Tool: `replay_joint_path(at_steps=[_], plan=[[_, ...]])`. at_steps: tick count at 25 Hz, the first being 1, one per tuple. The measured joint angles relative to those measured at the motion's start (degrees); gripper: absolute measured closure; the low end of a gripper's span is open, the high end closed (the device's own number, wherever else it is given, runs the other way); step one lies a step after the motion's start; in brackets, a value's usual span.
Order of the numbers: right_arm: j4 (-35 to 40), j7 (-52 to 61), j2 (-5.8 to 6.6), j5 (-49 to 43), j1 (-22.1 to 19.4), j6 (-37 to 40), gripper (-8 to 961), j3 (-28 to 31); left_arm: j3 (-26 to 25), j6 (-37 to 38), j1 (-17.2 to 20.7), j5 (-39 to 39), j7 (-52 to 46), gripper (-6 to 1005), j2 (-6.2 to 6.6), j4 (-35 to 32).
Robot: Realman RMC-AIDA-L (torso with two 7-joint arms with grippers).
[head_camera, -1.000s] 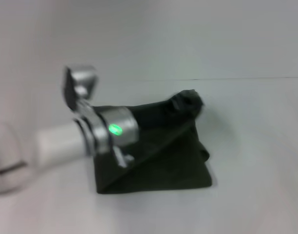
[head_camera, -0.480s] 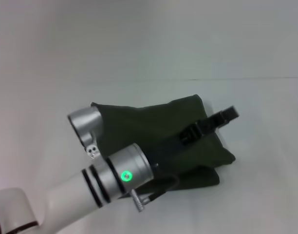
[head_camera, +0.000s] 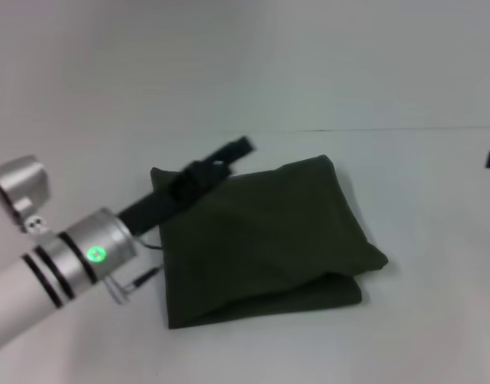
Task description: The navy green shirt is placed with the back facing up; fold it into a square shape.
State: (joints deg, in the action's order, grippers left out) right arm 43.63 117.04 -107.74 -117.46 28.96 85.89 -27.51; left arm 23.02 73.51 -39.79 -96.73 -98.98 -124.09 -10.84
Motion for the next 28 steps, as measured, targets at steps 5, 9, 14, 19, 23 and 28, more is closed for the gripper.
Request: replay_joint_path(at_steps=[5,9,14,19,23,28], plan=[[-1.3,0.3,-1.57,0.0,1.2,0.2,56,-0.6,1.7,-8.2,1.2,-1.0,-3.9,150,0.43,-5.7],[-1.3,0.3,-3.23,-0.1,2.0,-0.8,57,-0.6,4.4,-14.7,1.4,-2.0,-6.9,110,0.74,-8.5],[-1.4,0.3,-4.26,-0.1,3.1,-2.0,57,-0.6,6.8,-20.5,0.7,-2.6,-7.3,90,0.77,-9.8],[-1.4,0.3,-4.58,-0.1,3.8,-1.8,57,-0.8,7.9,-23.7,-0.4,-2.7,-7.6,90,0.74,-9.4],[-1.4,-0.1,-4.72,-0.1,4.0,-2.2,57,-1.5,8.5,-24.4,-0.9,-2.7,-9.0,90,0.61,-9.0],[-1.4,-0.4,-4.93,0.0,4.1,-3.4,57,-3.2,12.0,-28.3,-1.7,-2.7,-11.4,91,0.3,-8.9]])
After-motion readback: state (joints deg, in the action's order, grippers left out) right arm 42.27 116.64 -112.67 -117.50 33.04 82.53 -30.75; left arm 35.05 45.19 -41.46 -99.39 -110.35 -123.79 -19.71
